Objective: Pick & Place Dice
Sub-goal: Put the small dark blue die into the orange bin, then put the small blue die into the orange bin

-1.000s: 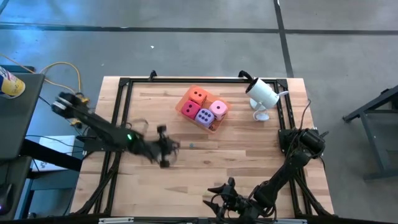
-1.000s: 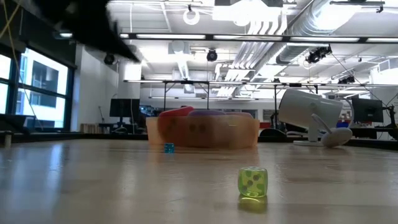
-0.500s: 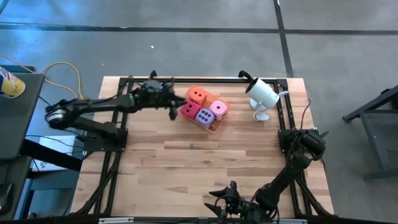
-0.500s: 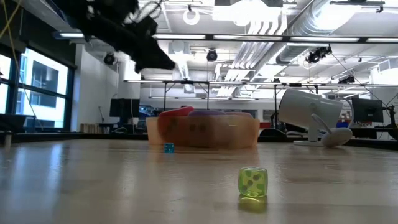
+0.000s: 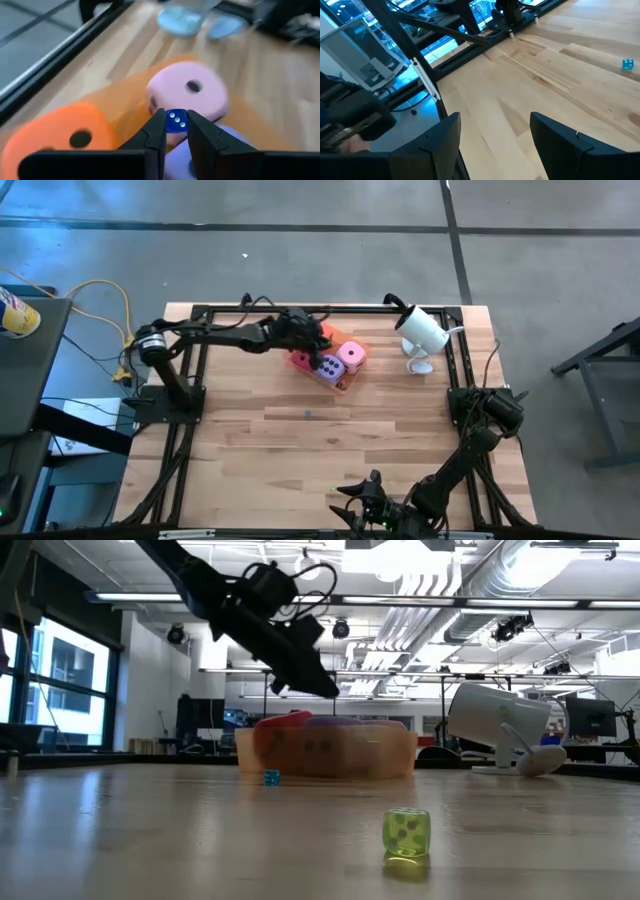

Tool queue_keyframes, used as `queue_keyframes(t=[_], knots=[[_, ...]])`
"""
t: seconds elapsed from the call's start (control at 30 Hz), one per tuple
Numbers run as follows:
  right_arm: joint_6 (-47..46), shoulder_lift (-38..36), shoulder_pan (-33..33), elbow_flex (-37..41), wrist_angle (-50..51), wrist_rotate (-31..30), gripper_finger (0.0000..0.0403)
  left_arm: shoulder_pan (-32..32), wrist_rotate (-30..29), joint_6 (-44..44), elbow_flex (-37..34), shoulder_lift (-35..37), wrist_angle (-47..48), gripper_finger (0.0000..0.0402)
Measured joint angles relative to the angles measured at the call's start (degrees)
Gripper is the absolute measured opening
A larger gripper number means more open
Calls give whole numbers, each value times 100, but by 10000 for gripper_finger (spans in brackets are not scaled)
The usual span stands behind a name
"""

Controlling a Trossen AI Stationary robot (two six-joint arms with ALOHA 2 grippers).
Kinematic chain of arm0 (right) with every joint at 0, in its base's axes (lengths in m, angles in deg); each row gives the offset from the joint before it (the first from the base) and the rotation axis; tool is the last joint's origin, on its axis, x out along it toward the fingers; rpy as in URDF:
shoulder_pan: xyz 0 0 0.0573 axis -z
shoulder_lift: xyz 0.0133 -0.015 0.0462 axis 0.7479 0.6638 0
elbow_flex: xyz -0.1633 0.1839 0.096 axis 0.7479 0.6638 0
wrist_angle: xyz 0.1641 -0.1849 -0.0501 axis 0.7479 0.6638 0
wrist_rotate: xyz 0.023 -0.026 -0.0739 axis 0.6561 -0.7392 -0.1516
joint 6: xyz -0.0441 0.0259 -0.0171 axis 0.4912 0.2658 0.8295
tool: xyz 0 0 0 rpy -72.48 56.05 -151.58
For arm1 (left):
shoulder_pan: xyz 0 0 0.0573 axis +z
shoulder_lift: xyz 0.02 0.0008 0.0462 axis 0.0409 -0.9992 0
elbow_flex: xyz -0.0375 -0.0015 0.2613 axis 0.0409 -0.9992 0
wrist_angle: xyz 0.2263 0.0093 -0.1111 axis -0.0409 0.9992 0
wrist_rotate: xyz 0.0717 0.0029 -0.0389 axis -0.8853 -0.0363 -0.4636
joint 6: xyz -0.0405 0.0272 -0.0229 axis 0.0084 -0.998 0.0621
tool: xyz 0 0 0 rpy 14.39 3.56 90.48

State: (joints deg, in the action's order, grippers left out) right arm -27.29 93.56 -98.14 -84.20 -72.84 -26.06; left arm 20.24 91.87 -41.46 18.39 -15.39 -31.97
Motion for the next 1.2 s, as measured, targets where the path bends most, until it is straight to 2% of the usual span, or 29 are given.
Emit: queue_keyframes(t=[0.13, 0.33, 0.67, 0.77, 1.03, 1.2], knots=[[78, 0, 0, 0, 31, 0, 227, 3, -474, 80, 15, -205, 49, 56], [54, 0, -1, 0, 29, 0, 227, 14, -776, 62, 19, -207, 18, 76], [20, 0, -4, 0, -5, 0, 227, -38, -925, 83, 21, -298, 4, 177], [34, 0, -4, 0, 5, 2, 227, -139, -917, 86, 21, -284, 33, 197], [80, 0, -4, 0, 171, 63, 227, -656, -1080, -456, 22, 523, 140, 203], [82, -1, -16, 0, 220, 66, 227, -1246, -1071, -658, 22, 1280, 813, 203]])
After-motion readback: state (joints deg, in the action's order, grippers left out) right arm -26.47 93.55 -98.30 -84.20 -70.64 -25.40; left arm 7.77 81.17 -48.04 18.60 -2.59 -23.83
